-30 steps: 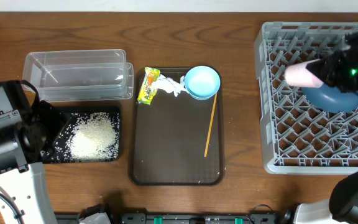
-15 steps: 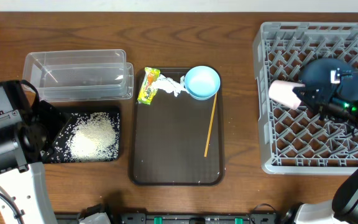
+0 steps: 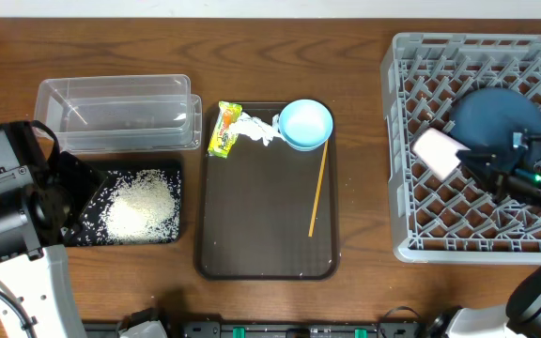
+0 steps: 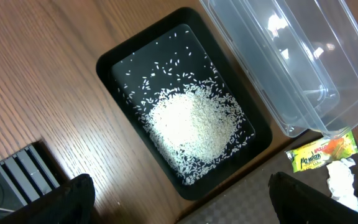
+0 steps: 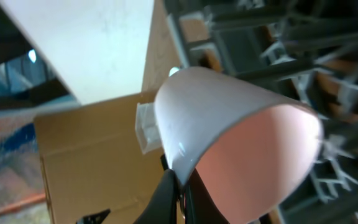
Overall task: Sort waste into correct bins and load items into the dishwasher rack
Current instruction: 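Carry the pink cup to the rack and set it upside down, then release the pink cup and raise the right gripper from the rack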
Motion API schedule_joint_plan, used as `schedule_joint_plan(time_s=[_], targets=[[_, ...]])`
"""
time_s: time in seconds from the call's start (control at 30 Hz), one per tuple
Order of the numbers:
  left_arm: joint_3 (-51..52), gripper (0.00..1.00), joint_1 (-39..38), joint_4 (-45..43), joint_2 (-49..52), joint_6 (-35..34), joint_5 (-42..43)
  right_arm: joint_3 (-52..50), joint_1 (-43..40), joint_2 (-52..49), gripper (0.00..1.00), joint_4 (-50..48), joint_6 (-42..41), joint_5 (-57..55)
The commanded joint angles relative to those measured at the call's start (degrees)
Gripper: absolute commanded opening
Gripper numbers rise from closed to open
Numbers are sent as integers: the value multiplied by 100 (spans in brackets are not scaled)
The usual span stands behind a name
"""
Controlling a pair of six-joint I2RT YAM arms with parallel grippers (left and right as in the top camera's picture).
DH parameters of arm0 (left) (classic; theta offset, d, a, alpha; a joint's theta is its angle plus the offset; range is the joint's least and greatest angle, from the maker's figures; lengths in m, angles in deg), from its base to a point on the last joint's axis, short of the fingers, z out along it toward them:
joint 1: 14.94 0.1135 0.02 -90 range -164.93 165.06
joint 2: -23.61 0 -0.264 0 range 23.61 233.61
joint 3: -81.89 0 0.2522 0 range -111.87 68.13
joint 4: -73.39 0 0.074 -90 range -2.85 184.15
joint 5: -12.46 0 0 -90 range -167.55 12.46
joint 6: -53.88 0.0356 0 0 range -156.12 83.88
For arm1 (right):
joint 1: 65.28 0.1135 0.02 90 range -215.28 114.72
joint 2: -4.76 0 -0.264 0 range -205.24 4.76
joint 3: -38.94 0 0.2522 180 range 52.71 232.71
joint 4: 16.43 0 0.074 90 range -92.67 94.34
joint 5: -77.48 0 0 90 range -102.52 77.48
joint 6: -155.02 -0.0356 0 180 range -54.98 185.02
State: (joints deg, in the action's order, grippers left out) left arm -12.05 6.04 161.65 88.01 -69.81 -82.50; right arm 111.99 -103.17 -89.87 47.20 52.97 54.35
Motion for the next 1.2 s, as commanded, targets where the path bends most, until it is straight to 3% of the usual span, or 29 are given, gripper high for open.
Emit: schedule_joint_plan(time_s=[0.0, 0.37, 0.6, 0.83, 1.1, 1.17], targets=[[-68, 92, 35, 2, -4, -48, -111, -98, -140, 13, 1, 114, 225, -1198], [-68, 92, 35, 2, -4, -48, -111, -94, -160, 70, 1, 203, 334, -1364], [-68, 92, 35, 2, -4, -48, -111, -90, -278, 780, 2, 356, -59, -2385], [-68, 92, 35, 2, -4, -48, -111, -90, -275, 1915, 27, 643, -380, -3289], [-68, 92, 35, 2, -4, -48, -111, -90, -76, 2892, 28, 549, -645, -3281], [-68, 92, 35, 2, -4, -48, -111, -90, 153, 2999, 22, 227, -763, -3281]])
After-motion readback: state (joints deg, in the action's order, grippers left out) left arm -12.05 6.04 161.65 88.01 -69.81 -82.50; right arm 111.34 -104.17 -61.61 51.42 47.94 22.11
